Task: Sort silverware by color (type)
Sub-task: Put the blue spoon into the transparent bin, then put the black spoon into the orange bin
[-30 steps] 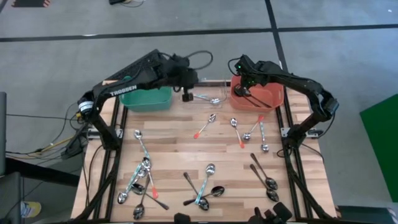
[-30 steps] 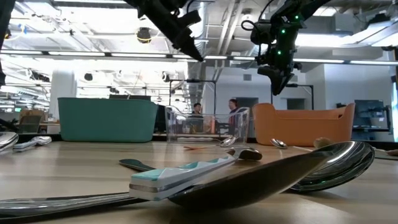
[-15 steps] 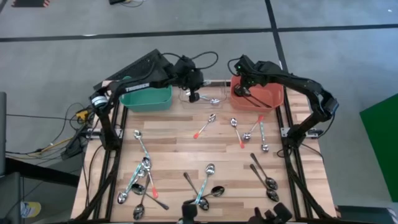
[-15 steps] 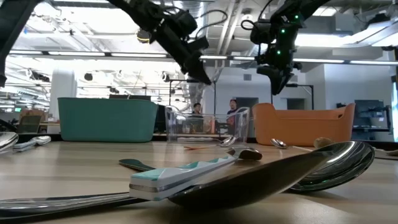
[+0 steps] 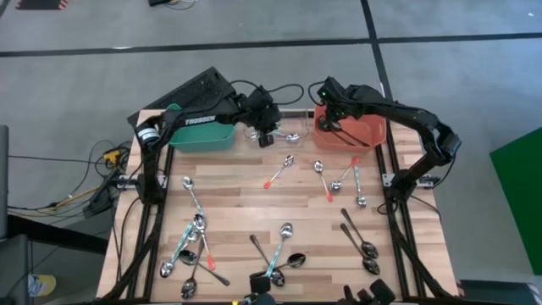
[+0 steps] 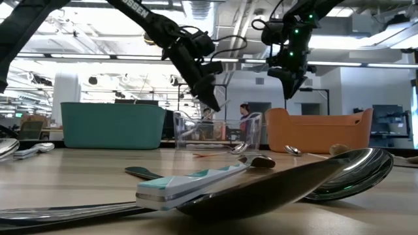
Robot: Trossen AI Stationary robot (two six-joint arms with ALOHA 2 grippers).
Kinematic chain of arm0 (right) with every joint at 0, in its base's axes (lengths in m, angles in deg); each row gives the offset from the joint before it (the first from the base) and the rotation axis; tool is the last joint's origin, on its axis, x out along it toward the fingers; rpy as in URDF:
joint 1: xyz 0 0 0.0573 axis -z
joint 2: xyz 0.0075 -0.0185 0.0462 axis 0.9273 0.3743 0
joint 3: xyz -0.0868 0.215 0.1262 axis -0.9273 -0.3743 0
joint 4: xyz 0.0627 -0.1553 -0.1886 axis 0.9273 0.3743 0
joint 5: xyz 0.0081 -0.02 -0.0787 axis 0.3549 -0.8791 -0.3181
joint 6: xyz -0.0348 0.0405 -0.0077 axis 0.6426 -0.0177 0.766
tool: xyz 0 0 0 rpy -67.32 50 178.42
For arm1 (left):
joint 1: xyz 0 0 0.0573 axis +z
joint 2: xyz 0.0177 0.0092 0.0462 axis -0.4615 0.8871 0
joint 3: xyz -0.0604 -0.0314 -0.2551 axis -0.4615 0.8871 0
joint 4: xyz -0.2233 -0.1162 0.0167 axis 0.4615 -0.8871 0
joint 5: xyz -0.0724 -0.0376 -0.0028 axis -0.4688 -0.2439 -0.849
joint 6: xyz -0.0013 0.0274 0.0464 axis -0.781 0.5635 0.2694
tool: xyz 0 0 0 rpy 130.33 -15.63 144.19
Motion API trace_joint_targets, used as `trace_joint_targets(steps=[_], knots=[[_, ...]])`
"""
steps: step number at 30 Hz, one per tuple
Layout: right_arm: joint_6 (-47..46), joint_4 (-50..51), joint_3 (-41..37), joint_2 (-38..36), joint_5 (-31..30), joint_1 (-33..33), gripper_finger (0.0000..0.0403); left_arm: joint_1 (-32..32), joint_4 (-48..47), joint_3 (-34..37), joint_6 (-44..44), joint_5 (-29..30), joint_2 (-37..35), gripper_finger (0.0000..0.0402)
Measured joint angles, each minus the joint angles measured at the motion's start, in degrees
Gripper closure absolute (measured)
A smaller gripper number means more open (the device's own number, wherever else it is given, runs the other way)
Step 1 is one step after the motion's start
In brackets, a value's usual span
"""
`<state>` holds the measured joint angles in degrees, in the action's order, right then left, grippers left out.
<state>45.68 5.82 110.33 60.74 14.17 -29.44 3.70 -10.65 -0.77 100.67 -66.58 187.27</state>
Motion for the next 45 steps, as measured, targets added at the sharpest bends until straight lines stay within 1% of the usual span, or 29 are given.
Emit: trace_joint_targets(steps=[4, 7, 11, 17, 21, 26, 30, 34, 36, 39, 40, 43, 45], knots=[[-0.6, 0.2, 0.0, 0.0, 0.0, -0.9, 0.03, 0.1, -0.2, -0.1, -0.5, 0.2, 0.4, 0.0345], [-1.0, 0.8, 0.0, 0.0, 0.2, -1.8, 0.03, 0.1, 0.1, -0.1, -0.6, 0.2, 0.4, 0.0332], [-1.5, 2.0, 0.0, 0.0, 0.2, -3.2, 0.03, 0.1, -0.1, -0.1, -1.0, 0.3, 0.4, 0.0328], [-7.8, 6.4, 0.0, 0.0, 0.1, -5.5, 0.03, 0.0, -0.4, 0.0, -2.6, 0.2, -0.7, 0.0327], [-8.5, 8.1, 0.0, 0.0, 0.0, -7.6, 0.03, 0.0, -0.1, 0.0, -2.3, 0.5, -4.3, 0.0327], [-8.5, 7.7, 0.0, 0.0, -0.9, -10.0, 0.03, 0.0, -1.0, 0.0, -2.4, 3.5, -10.1, 0.0327], [-9.7, 7.5, 0.0, 0.0, -0.8, -12.2, 0.03, 0.0, -7.0, 0.0, -2.5, 4.8, -15.6, 0.0326], [-14.4, 8.2, 0.0, 0.0, 0.0, -14.9, 0.03, -0.2, -14.2, 0.0, -2.4, 8.5, -20.8, 0.0326], [-17.2, 8.8, 0.0, 0.0, 1.5, -16.2, 0.03, -0.2, -16.9, 0.0, -2.5, 10.8, -23.2, 0.0326], [-18.7, 9.0, 0.0, 0.0, 4.3, -18.7, 0.03, -0.1, -21.3, 0.0, -2.6, 14.1, -26.3, 0.0326], [-18.5, 9.0, 0.0, 0.0, 5.2, -19.6, 0.03, 0.0, -22.2, 0.0, -2.7, 14.6, -27.2, 0.0326], [-13.4, 9.1, 0.0, 0.0, 6.3, -22.0, 0.03, 0.1, -24.8, 0.0, -3.2, 14.6, -29.9, 0.0326], [-11.2, 9.5, 0.0, 0.0, 8.0, -23.4, 0.03, 0.1, -25.7, -0.1, -3.7, 14.2, -31.2, 0.0326]])
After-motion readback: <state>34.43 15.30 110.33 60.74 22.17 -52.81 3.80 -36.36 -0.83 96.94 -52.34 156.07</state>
